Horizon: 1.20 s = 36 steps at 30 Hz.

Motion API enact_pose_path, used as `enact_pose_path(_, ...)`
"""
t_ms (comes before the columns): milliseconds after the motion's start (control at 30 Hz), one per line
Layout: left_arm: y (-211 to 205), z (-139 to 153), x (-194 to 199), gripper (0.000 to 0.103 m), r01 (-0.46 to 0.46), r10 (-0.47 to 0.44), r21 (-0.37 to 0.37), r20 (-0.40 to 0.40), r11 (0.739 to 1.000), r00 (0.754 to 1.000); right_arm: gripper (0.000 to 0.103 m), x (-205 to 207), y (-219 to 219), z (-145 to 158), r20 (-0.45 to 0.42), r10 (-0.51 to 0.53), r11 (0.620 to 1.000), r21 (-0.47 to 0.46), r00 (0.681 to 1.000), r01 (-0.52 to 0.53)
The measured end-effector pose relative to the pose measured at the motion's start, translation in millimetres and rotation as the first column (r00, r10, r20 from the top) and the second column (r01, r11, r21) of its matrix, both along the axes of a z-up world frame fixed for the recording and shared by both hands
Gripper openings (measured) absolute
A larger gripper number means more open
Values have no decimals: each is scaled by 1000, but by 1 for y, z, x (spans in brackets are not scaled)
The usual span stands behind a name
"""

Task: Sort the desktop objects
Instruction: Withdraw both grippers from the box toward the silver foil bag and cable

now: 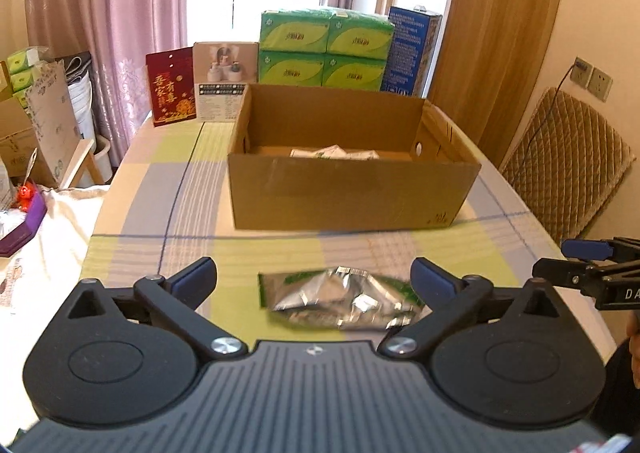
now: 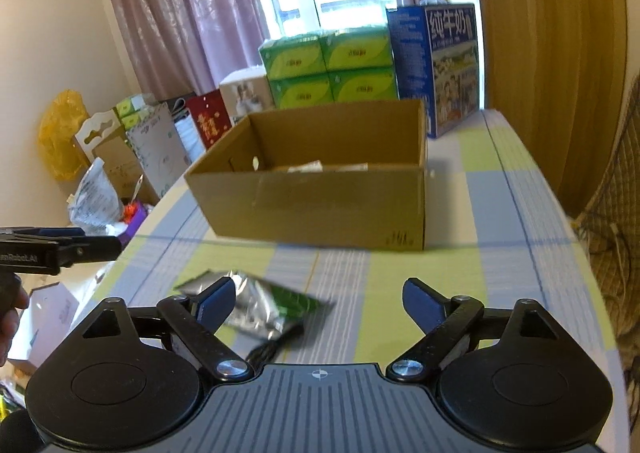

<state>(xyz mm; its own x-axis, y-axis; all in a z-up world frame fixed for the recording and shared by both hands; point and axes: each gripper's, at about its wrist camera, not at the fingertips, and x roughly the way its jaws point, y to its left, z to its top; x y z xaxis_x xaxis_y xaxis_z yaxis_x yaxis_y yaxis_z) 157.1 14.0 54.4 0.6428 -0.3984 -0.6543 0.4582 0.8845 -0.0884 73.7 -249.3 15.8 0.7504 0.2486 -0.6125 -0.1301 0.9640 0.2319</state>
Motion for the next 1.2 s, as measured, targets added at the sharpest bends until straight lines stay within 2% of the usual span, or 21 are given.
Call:
enact_pose_path(300, 18, -19, -22, 101, 21, -19, 73, -22, 997, 1000, 90, -26, 8, -28, -67, -6, 999, 46, 998, 9)
enact_pose_path(700, 17, -46, -35, 101, 37, -31, 81, -81, 996, 996, 91, -36, 12, -43, -116, -18, 999, 46, 993, 24)
enact_pose_path(1200, 25, -61, -26, 101, 23, -15, 72, -112, 997, 994, 91, -26, 36, -55, -141, -30, 998, 54, 990, 38)
